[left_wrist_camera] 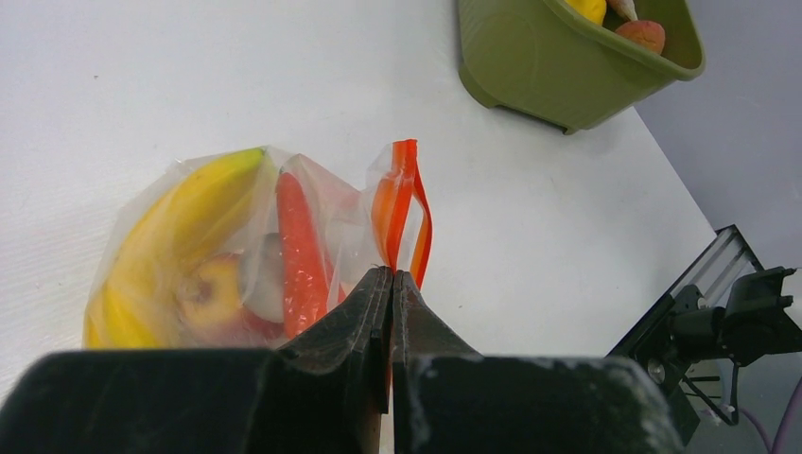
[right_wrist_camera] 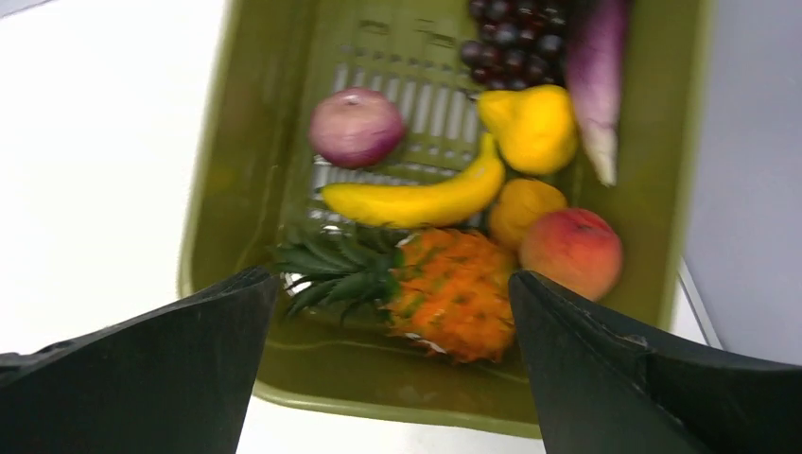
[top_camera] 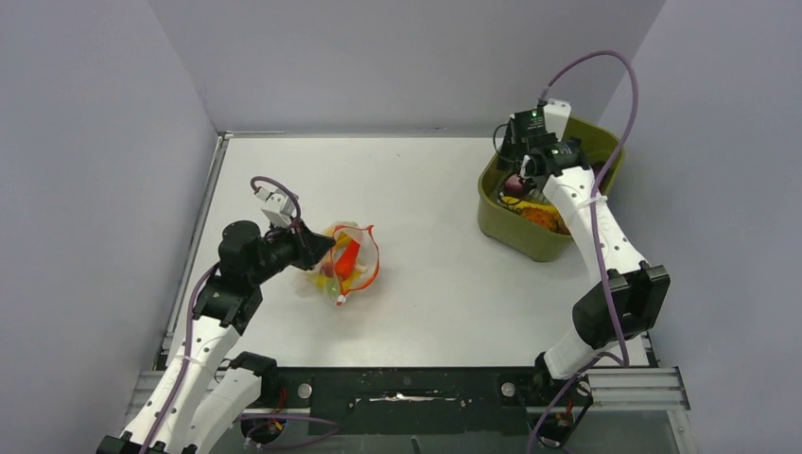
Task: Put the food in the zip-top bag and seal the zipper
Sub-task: Pick up the fake fruit from the bin.
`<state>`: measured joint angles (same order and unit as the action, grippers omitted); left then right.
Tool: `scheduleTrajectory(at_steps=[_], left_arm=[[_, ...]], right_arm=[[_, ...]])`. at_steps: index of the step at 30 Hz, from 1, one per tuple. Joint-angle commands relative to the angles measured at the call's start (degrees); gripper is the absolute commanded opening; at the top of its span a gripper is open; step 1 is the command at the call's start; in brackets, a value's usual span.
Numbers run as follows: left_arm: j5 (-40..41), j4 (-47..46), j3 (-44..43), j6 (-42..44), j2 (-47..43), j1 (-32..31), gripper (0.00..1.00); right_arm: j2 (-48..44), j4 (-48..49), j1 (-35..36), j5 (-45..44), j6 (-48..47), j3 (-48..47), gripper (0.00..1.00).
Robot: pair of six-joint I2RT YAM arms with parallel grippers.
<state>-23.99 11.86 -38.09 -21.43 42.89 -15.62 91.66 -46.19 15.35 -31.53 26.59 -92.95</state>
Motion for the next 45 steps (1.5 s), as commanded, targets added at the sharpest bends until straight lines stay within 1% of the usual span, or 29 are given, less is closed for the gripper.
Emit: scheduleTrajectory(at_steps=[1, 6, 10, 14, 17, 19, 21, 24, 27, 29, 31, 33, 36, 39, 45], left_arm=[[0.84, -2.89, -0.75, 1.38, -1.2, -0.77, 0.0], [1.21, -2.72, -0.68, 1.59, -1.74, -1.12, 0.0], [1.3, -2.72, -0.67, 1.66, -1.76, -1.34, 0.0], [1.1, -2.64, -0.62, 1.57, -1.56, -1.86, 0.0], [1.14, -2.63, -0.59, 1.61, -1.72, -2.07, 0.0], [1.2, -2.71, -0.59, 1.57, -1.72, -2.05, 0.0], [1.31, -2.72, -0.59, 1.5, -1.45, -2.05, 0.0], [0.45, -3.11, -0.67, 1.32, -0.57, -2.13, 0.0], [0.46, -2.96, -0.67, 1.3, -1.0, -2.24, 0.0], [0.97, -2.58, -0.66, 1.3, -1.52, -2.28, 0.0], [1.3, -2.62, -0.52, 1.28, -2.0, -2.22, 0.0], [1.4, -2.66, -0.5, 1.3, -2.31, -2.15, 0.0], [1.24, -2.46, -0.37, 1.24, -2.59, -2.18, 0.0], [0.99, -2.58, -0.32, 1.22, -2.57, -2.24, 0.0], [1.39, -2.58, -0.39, 1.17, -2.95, -2.28, 0.0]], right_arm=[[0.03, -10.96, -4.94, -7.64, 11.05, -5.61, 0.99], [1.13, -15.96, -9.29, -9.19, 15.66, -5.83, 1.0], [1.06, -13.68, -11.38, -6.58, 13.99, -2.56, 1.0], [2.19, -12.78, -14.13, -6.71, 13.24, 0.2, 0.98], [3.78, -12.92, -16.32, -5.4, 12.67, 0.4, 0.98], [4.11, -12.34, -16.35, -4.69, 11.81, 0.52, 0.98], [4.47, -11.31, -16.35, -2.17, 9.77, 0.42, 1.0], [5.16, -11.69, -15.96, -1.53, 8.18, -0.61, 0.96], [4.88, -10.56, -15.76, -1.61, 6.66, 0.66, 0.89], [4.52, -10.05, -15.47, -1.99, 6.07, 1.38, 0.82], [4.13, -9.59, -15.36, -2.49, 6.17, 2.39, 0.79], [3.98, -9.74, -15.39, -2.38, 6.84, 3.09, 0.8], [4.45, -9.86, -15.52, -2.62, 7.16, 3.66, 0.85], [6.05, -10.68, -15.52, -2.65, 7.03, 2.86, 0.88], [8.64, -12.16, -15.61, -4.46, 6.33, 2.65, 0.89]])
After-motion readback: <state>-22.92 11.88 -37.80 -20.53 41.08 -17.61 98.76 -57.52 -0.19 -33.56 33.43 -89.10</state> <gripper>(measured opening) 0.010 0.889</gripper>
